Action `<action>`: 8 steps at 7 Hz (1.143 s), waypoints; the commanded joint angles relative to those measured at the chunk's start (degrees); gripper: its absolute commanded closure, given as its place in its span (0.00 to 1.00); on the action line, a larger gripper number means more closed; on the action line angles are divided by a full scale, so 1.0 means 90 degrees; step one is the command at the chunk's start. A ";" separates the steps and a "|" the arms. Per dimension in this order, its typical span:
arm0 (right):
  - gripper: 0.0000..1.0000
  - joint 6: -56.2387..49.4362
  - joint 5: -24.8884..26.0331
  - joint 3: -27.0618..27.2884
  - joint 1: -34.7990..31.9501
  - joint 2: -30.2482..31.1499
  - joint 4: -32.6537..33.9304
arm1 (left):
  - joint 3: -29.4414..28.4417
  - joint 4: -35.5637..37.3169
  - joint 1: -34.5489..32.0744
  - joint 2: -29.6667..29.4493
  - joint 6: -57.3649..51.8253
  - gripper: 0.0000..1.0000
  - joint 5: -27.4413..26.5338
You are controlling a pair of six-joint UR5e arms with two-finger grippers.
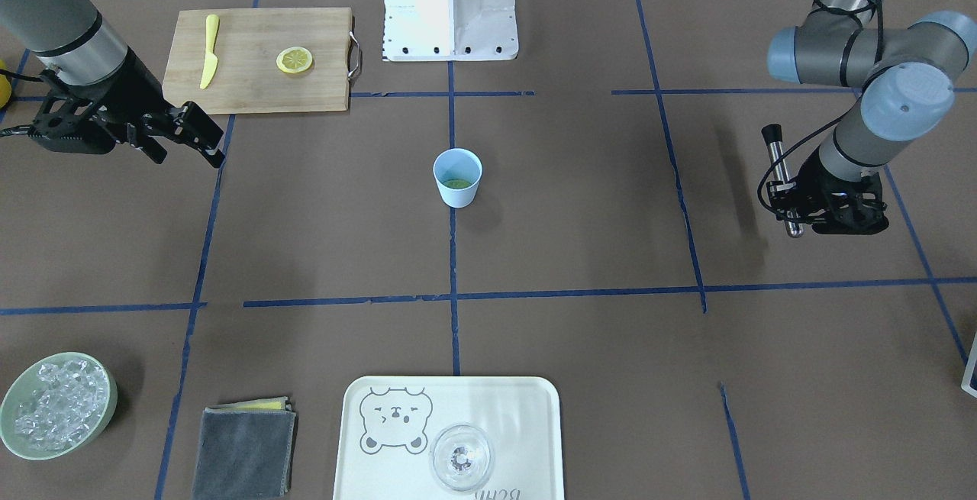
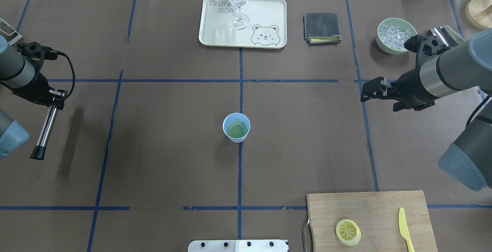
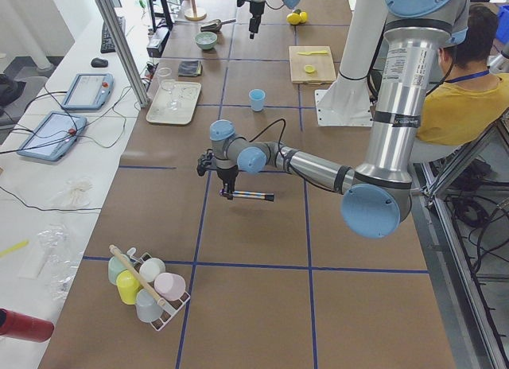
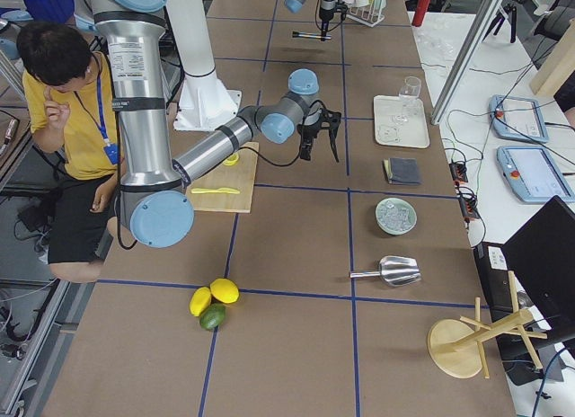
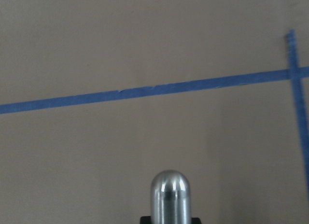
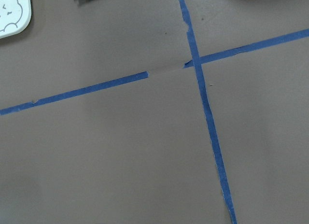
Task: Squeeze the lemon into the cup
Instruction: 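Lower the muddler onto the table and open the left gripper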
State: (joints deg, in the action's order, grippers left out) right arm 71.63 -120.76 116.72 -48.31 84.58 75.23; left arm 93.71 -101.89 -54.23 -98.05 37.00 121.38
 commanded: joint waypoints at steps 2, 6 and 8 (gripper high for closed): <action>0.00 0.0000 0.0000 0.0000 0.0006 -0.0003 0.0000 | -0.0295 -0.0007 0.0000 -0.0043 -0.0010 1.00 0.0136; 0.00 0.0000 0.0010 -0.0019 0.0025 -0.0003 0.0000 | -0.0480 -0.0007 0.0020 -0.0199 0.0001 1.00 0.0136; 0.00 -0.0010 0.0000 -0.0020 0.0025 -0.0003 0.0000 | -0.0568 -0.0007 0.0039 -0.0267 -0.0019 1.00 0.0126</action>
State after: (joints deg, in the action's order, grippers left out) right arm 71.57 -120.69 116.47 -48.08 84.55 75.24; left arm 89.02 -101.95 -53.94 -100.01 36.90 122.55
